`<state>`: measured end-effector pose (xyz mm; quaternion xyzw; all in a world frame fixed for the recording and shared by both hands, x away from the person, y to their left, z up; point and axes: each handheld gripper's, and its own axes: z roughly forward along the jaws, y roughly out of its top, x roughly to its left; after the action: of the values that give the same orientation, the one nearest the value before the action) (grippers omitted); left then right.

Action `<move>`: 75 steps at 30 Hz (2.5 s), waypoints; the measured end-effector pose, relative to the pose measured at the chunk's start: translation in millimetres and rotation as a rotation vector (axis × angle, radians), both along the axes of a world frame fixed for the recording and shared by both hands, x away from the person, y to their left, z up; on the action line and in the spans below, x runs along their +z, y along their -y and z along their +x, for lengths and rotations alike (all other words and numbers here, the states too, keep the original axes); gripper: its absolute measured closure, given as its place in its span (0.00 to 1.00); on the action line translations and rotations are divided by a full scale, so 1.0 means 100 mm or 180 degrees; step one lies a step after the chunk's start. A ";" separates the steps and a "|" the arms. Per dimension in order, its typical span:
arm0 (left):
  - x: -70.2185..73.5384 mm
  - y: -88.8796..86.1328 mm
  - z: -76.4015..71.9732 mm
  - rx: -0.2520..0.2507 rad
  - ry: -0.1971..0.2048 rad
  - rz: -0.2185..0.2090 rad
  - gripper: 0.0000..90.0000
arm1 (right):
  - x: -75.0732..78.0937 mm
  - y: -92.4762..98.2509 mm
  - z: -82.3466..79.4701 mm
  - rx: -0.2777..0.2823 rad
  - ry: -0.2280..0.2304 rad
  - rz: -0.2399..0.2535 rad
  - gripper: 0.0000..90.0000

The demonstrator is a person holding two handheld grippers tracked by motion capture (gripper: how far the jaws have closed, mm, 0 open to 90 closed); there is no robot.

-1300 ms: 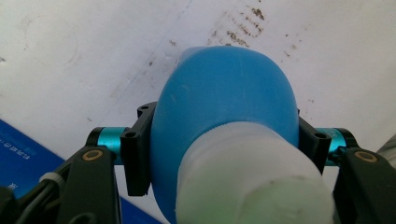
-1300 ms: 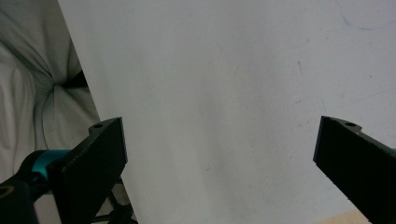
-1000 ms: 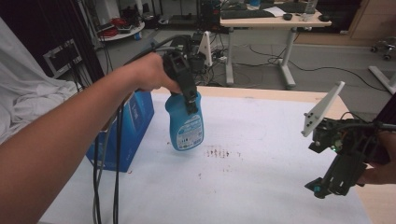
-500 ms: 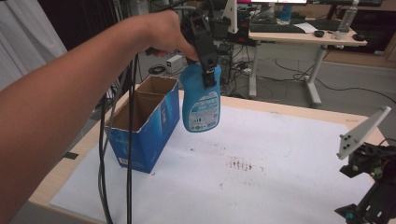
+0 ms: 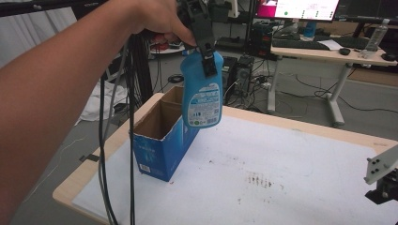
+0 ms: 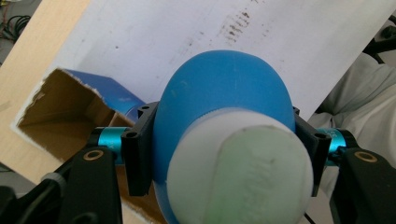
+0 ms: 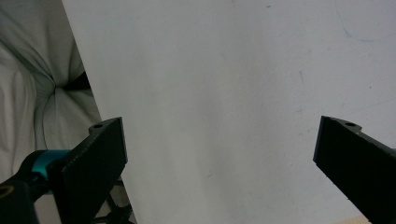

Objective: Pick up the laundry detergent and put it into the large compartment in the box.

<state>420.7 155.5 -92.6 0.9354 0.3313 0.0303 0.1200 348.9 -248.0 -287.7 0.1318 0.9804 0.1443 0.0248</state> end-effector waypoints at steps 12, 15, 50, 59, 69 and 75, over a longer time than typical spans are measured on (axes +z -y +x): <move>0.11 -0.36 -0.11 0.0119 0.0107 0.0044 0.41 | -0.01 -0.02 0.01 0.0008 -0.0003 -0.0017 0.02; 0.12 -0.44 -0.13 0.0150 0.0133 0.0060 0.41 | -0.02 -0.02 0.02 0.0007 -0.0001 -0.0006 0.02; -0.73 -0.95 -0.07 0.0308 0.0136 0.0278 0.42 | -0.05 0.00 0.05 -0.0024 -0.0030 -0.0009 0.02; -1.11 -0.96 -0.04 0.0220 0.0058 0.0305 0.42 | -0.09 -0.01 0.06 -0.0035 -0.0065 -0.0035 0.02; -1.49 -0.96 -0.03 0.0148 -0.0002 0.0383 0.42 | -0.12 0.01 0.07 -0.0045 -0.0078 -0.0045 0.02; -1.63 -0.94 -0.03 0.0152 -0.0036 0.0400 0.42 | -0.13 0.02 0.07 -0.0053 -0.0083 -0.0034 0.02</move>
<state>418.1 249.7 -255.9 0.9331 0.3515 0.0485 0.0584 356.1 -249.5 -300.5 0.1417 0.9803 0.1370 0.0139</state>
